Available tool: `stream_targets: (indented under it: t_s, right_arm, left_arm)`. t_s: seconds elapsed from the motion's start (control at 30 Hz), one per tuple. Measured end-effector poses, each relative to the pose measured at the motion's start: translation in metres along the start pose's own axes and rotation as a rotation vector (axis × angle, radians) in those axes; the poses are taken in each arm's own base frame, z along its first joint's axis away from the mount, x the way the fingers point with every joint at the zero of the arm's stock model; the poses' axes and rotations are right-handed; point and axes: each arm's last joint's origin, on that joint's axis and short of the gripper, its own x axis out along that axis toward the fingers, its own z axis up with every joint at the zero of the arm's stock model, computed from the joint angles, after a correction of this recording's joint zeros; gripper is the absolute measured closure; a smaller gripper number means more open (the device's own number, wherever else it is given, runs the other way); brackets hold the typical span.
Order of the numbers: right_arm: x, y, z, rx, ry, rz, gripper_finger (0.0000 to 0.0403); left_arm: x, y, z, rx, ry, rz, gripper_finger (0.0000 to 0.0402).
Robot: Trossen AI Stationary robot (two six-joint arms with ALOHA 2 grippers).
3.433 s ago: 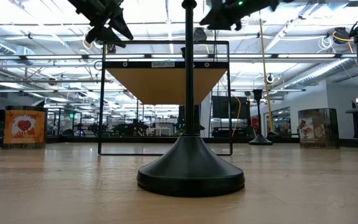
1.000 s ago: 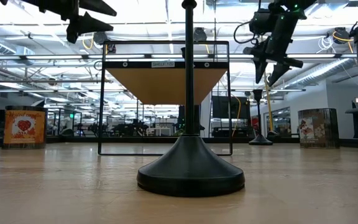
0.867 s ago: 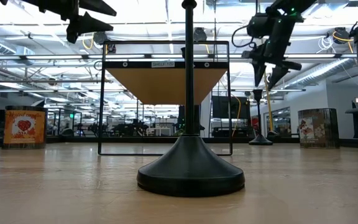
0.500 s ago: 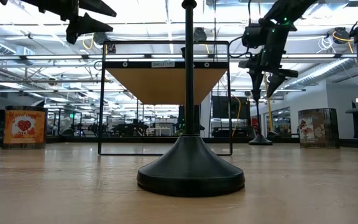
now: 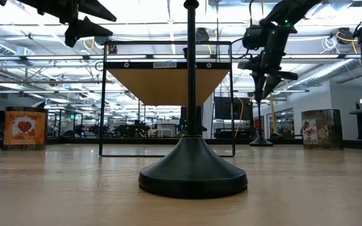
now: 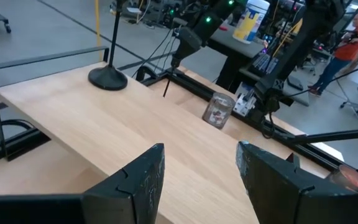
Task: Pick & Place candle stick holders
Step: Put the top black candle holder on the shelf
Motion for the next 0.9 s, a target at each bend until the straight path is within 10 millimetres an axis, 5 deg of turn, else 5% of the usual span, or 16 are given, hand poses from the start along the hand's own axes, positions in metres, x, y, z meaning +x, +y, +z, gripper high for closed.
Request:
stream_targets:
  t_s: [0.2, 0.53, 0.9]
  right_arm:
    - [0.000, 0.000, -0.001, -0.004, -0.001, -0.014, 0.0387]
    - [-0.006, -0.001, -0.003, -0.012, -0.024, -0.038, 0.0392]
    - [-0.052, 0.003, -0.021, -0.045, -0.123, 0.045, 0.0401]
  left_arm:
    - [0.000, 0.000, 0.000, -0.002, 0.002, 0.001, 0.0192]
    - [0.000, 0.000, 0.000, -0.001, 0.003, 0.001, 0.0192]
    - [0.000, -0.004, 0.008, -0.024, -0.081, -0.035, 0.0192]
